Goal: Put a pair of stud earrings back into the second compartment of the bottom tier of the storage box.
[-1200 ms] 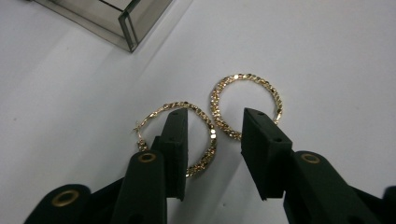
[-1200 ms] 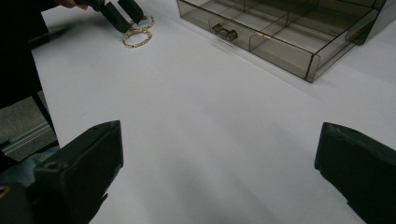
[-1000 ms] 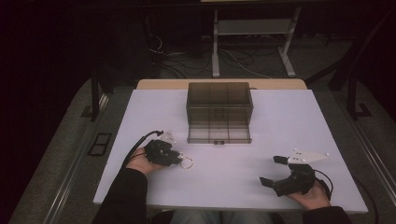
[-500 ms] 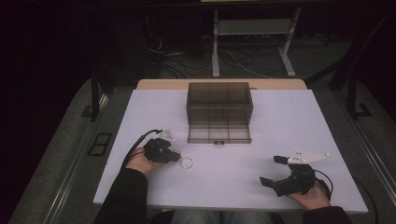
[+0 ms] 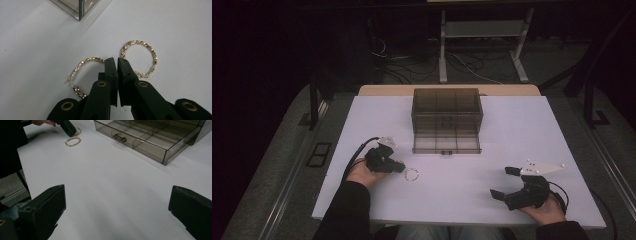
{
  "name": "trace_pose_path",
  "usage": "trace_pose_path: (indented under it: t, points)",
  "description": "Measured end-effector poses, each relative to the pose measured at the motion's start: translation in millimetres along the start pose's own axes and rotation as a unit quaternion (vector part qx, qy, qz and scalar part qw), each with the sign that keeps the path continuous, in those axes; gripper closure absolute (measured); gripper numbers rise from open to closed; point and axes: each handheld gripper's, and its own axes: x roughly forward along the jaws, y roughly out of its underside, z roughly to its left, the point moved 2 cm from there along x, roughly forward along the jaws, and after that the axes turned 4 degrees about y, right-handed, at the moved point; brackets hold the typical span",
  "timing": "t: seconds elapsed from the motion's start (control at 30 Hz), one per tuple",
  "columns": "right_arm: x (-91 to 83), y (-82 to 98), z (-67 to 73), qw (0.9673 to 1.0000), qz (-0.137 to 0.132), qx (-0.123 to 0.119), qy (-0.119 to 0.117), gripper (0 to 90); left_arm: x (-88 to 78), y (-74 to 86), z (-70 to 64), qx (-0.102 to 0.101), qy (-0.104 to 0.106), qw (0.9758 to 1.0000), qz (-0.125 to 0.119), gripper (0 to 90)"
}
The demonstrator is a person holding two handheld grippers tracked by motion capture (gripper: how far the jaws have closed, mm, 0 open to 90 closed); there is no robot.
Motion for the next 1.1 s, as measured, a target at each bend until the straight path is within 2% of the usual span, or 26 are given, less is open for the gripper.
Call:
trace_pose_path:
  t: [0.37, 0.8, 1.1]
  points:
    - [-0.2, 0.1, -0.1, 1.0, 0.0, 0.001, 0.0, 0.6, -11.1, -0.5, 4.7, -0.022, 0.001, 0.9992, -0.034, 86.2]
    - [-0.3, 0.2, -0.1, 1.0, 0.0, 0.002, 0.0, 0.6, -25.0, -9.6, 3.3, -0.015, -0.002, 0.9984, -0.055, 86.2]
    - [-0.4, 0.1, -0.3, 1.0, -0.001, 0.002, 0.0, 0.6, -33.8, -21.9, 2.7, -0.006, -0.011, 0.9983, -0.057, 86.1]
